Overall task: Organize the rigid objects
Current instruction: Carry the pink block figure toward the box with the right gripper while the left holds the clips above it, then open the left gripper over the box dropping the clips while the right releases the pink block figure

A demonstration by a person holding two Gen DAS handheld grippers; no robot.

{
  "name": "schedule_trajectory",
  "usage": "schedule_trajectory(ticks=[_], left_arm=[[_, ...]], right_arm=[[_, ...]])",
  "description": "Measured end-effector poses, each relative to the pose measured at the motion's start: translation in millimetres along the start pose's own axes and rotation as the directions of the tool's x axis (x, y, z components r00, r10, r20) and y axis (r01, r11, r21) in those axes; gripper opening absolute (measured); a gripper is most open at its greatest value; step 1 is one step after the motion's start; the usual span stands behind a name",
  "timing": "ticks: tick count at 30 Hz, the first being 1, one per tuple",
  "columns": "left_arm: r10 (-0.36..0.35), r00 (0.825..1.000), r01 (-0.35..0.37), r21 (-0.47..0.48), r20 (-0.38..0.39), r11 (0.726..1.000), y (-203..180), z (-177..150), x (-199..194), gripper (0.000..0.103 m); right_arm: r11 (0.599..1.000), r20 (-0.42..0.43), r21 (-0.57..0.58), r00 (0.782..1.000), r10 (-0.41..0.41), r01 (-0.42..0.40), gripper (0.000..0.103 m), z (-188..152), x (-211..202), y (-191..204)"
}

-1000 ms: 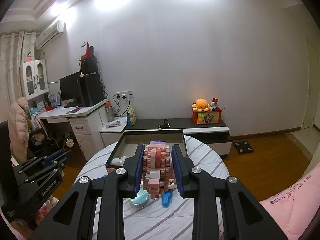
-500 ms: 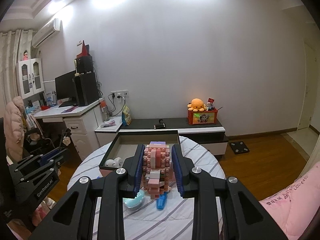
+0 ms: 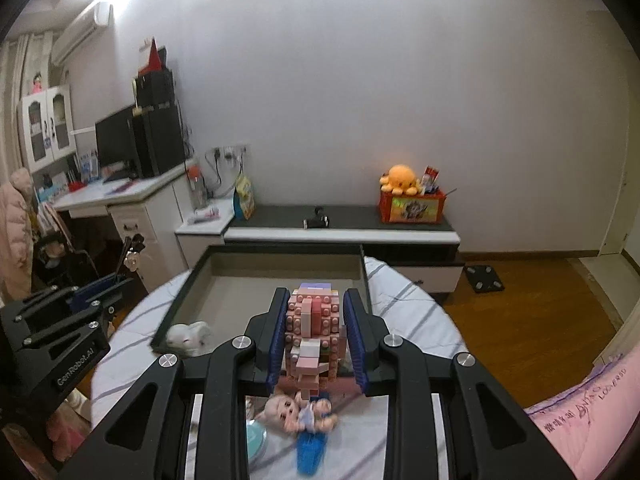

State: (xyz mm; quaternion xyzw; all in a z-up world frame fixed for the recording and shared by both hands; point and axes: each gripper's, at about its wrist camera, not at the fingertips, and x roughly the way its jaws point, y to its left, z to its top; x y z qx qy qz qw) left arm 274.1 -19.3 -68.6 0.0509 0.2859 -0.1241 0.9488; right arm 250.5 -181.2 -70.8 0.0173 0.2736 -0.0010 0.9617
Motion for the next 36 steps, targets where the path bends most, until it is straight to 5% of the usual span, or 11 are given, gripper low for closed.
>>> schedule_trajectory(ticks=[6, 15, 16, 17, 18, 20, 36], left_arm=[[0.049, 0.992, -0.042, 0.067, -0.114, 0.997, -3, 17, 69, 0.018], [0.017, 0.975, 0.004, 0.096, -0.222, 0.995, -8, 16, 129, 0.026], [-0.002, 0.974, 0.018, 0.068, -0.228, 0.997, -4, 16, 131, 0.042], [-0.008, 0.975, 0.018, 0.046, -0.223, 0.999, 1, 16, 132, 0.067], [0.003, 0.978, 0.004, 0.033, -0.210, 0.999, 4, 15, 131, 0.074], [0.055, 0.984, -0.051, 0.025, -0.168, 0.998, 12, 14, 127, 0.086], [0.030, 0.993, -0.032, -0.016, -0.110, 0.999, 25, 14, 92, 0.088]], right_arm=[[0.999, -0.117, -0.037, 0.993, 0.017, -0.022, 0.028, 5, 72, -2], [0.995, -0.181, -0.068, 0.982, 0.060, -0.073, 0.029, 7, 122, 4], [0.994, -0.190, -0.063, 0.979, 0.071, -0.084, 0.041, 7, 125, 5], [0.994, -0.198, -0.057, 0.977, 0.080, -0.093, 0.070, 8, 128, 5], [0.995, -0.191, -0.055, 0.979, 0.073, -0.085, 0.084, 8, 129, 5], [0.997, -0.156, -0.067, 0.988, 0.013, -0.024, 0.088, 9, 126, 2], [0.998, -0.155, -0.062, 0.988, -0.011, 0.002, 0.088, 14, 106, 4]])
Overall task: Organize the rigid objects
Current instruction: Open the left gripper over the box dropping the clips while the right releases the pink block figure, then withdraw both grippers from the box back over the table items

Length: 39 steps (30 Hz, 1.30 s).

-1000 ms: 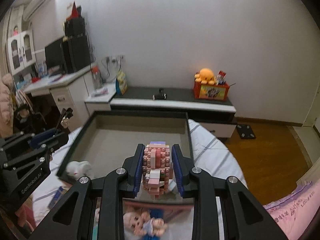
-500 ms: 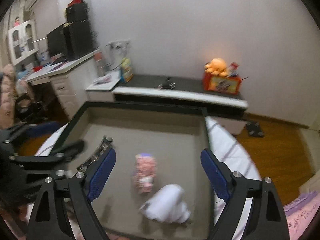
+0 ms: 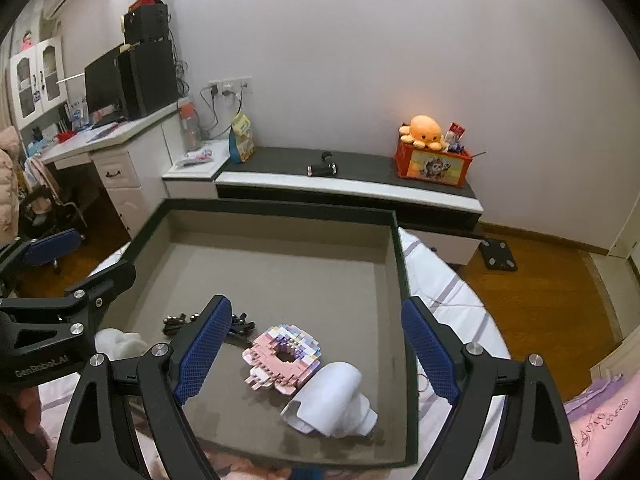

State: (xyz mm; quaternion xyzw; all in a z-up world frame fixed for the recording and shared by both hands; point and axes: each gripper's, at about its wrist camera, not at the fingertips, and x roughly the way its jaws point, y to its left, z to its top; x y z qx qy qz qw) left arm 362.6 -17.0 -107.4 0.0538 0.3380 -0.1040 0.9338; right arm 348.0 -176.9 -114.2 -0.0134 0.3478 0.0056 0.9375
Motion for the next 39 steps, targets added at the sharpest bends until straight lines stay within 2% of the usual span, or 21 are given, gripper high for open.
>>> schedule_trajectory(ticks=[6, 12, 16, 22, 24, 25, 28, 35, 39], left_arm=[[-0.003, 0.999, 0.004, -0.008, 0.049, 1.000, -4, -8, -48, 0.089], [0.035, 0.991, -0.033, -0.014, 0.126, 0.999, -10, -24, -116, 0.096], [0.019, 0.983, -0.014, -0.028, 0.180, 1.000, -12, -40, -159, 0.100], [0.031, 0.956, -0.023, -0.032, 0.293, 0.999, -19, -64, -230, 0.103], [0.036, 0.946, -0.027, -0.032, 0.321, 0.999, -23, -70, -249, 0.103], [0.038, 0.942, -0.029, -0.032, 0.334, 0.999, -25, -74, -259, 0.103], [0.035, 0.929, -0.024, -0.034, 0.368, 0.999, -27, -85, -284, 0.103], [0.075, 0.896, -0.058, -0.052, 0.437, 0.997, -33, -103, -322, 0.103], [0.073, 0.888, -0.060, -0.044, 0.454, 0.997, -37, -110, -332, 0.103]], right_arm=[[0.999, 0.076, -0.002, 0.996, -0.037, 0.037, 0.088, -3, -55, 3], [0.997, 0.135, 0.032, 0.988, -0.074, 0.071, 0.088, -16, -119, 5], [0.995, 0.186, 0.035, 0.978, -0.093, 0.088, 0.088, -34, -164, 11], [0.994, 0.251, 0.014, 0.961, -0.111, 0.111, 0.089, -60, -224, 25], [0.992, 0.287, 0.011, 0.950, -0.124, 0.126, 0.095, -68, -246, 29], [0.991, 0.308, 0.007, 0.943, -0.126, 0.130, 0.103, -70, -254, 30], [0.989, 0.360, 0.012, 0.922, -0.140, 0.145, 0.103, -79, -280, 33], [0.988, 0.424, -0.006, 0.895, -0.140, 0.157, 0.103, -96, -316, 42], [0.984, 0.434, 0.017, 0.886, -0.165, 0.175, 0.103, -105, -325, 44]])
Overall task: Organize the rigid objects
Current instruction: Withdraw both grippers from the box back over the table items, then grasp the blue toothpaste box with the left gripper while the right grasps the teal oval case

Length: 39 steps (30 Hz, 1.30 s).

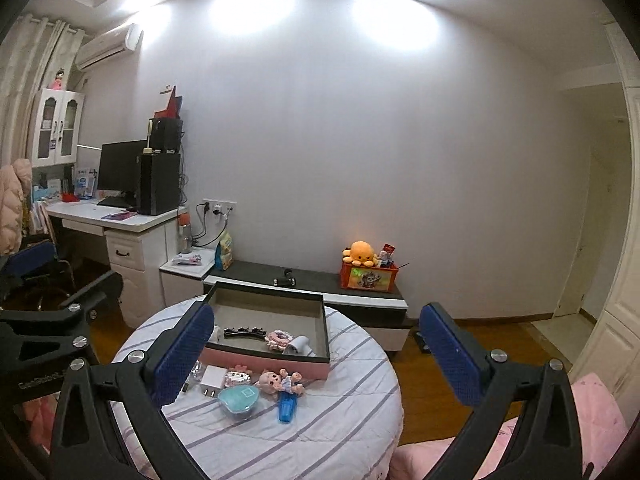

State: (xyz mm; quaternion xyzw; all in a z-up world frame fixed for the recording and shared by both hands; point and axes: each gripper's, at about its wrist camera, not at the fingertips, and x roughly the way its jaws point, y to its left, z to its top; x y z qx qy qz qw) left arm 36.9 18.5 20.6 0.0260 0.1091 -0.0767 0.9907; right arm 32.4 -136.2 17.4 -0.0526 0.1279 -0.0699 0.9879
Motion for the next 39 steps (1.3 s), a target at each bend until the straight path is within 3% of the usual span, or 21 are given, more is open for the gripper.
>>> schedule_trajectory(ticks=[13, 21, 25, 30, 36, 39], left_arm=[[-0.005, 1.000, 0.005, 0.005, -0.012, 1.000, -4, -4, 1, 0.103], [0.034, 0.987, -0.033, 0.010, -0.155, 0.999, 13, -27, 50, 0.103], [0.060, 0.963, -0.058, 0.013, -0.264, 0.998, 31, -53, 87, 0.103], [0.080, 0.907, -0.094, -0.012, -0.413, 0.996, 56, -93, 136, 0.103], [0.073, 0.854, -0.083, 0.005, -0.515, 0.997, 65, -129, 181, 0.103], [0.074, 0.823, -0.067, 0.034, -0.564, 0.997, 63, -146, 202, 0.103]], right_arm=[[1.000, -0.015, 0.013, 1.000, -0.016, 0.016, 0.103, -5, 2, -4], [1.000, -0.166, 0.006, 0.986, 0.002, -0.001, 0.103, -26, 50, 7], [0.999, -0.269, -0.028, 0.963, 0.012, -0.020, 0.103, -44, 86, 21], [0.997, -0.426, -0.042, 0.904, 0.045, -0.069, 0.103, -78, 140, 40], [0.985, -0.553, -0.050, 0.826, 0.111, -0.166, 0.103, -118, 186, 70], [0.981, -0.584, -0.108, 0.809, 0.069, -0.161, 0.103, -132, 204, 85]])
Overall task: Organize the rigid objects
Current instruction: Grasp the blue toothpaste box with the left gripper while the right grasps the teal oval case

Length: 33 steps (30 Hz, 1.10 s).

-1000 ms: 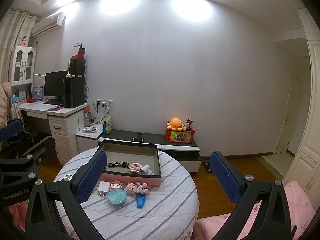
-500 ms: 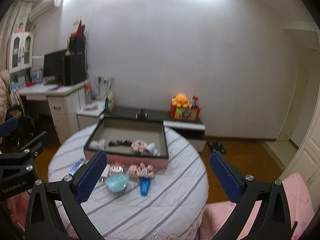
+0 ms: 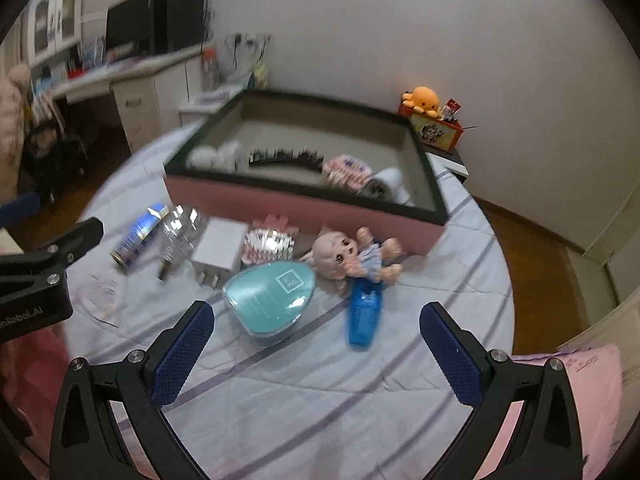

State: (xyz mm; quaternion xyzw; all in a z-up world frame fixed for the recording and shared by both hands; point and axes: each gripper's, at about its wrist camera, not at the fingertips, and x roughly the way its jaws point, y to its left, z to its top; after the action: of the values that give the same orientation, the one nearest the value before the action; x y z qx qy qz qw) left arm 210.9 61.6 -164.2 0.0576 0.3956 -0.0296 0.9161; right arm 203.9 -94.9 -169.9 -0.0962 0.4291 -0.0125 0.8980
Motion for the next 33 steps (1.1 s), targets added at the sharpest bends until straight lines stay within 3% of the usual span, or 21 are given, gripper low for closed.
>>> schedule_trajectory(ticks=[6, 10, 12, 13, 14, 15, 16, 17, 33], left_arm=[[-0.028, 0.996, 0.028, 0.004, -0.090, 1.000, -2, -4, 45, 0.103], [-0.024, 0.996, 0.026, 0.026, -0.081, 0.999, -5, -7, 61, 0.102], [-0.027, 0.996, 0.030, 0.031, -0.083, 0.999, -5, -9, 67, 0.089], [-0.049, 0.994, 0.051, 0.017, -0.099, 0.999, -3, -10, 70, 0.072], [-0.089, 0.991, 0.088, -0.009, -0.096, 0.996, -1, -11, 71, 0.064], [-0.091, 0.992, 0.090, -0.017, -0.083, 0.996, 1, -11, 69, 0.054], [-0.093, 0.992, 0.092, -0.018, -0.083, 0.996, 1, -11, 67, 0.034], [-0.111, 0.990, 0.109, -0.022, -0.083, 0.994, 2, -10, 64, 0.020], [-0.105, 0.989, 0.101, -0.052, -0.103, 0.994, 1, -7, 53, 0.021]], right_arm=[[0.999, -0.073, -0.011, 0.997, 0.034, -0.035, 0.103, -2, 39, 10], [0.997, -0.121, 0.032, 0.990, 0.078, -0.075, 0.103, -3, 59, 9], [0.998, -0.104, 0.024, 0.993, 0.057, -0.055, 0.101, -4, 60, 12], [0.998, -0.101, 0.021, 0.993, 0.066, -0.064, 0.091, -5, 60, 14], [0.992, -0.113, 0.041, 0.986, 0.120, -0.116, 0.070, -6, 61, 14], [0.988, -0.119, 0.065, 0.982, 0.147, -0.140, 0.071, -6, 61, 12], [0.987, -0.114, 0.079, 0.982, 0.150, -0.142, 0.071, -7, 61, 11], [0.986, -0.113, 0.078, 0.982, 0.153, -0.145, 0.071, -7, 61, 10], [0.980, -0.085, 0.115, 0.982, 0.170, -0.160, 0.071, -9, 43, -10]])
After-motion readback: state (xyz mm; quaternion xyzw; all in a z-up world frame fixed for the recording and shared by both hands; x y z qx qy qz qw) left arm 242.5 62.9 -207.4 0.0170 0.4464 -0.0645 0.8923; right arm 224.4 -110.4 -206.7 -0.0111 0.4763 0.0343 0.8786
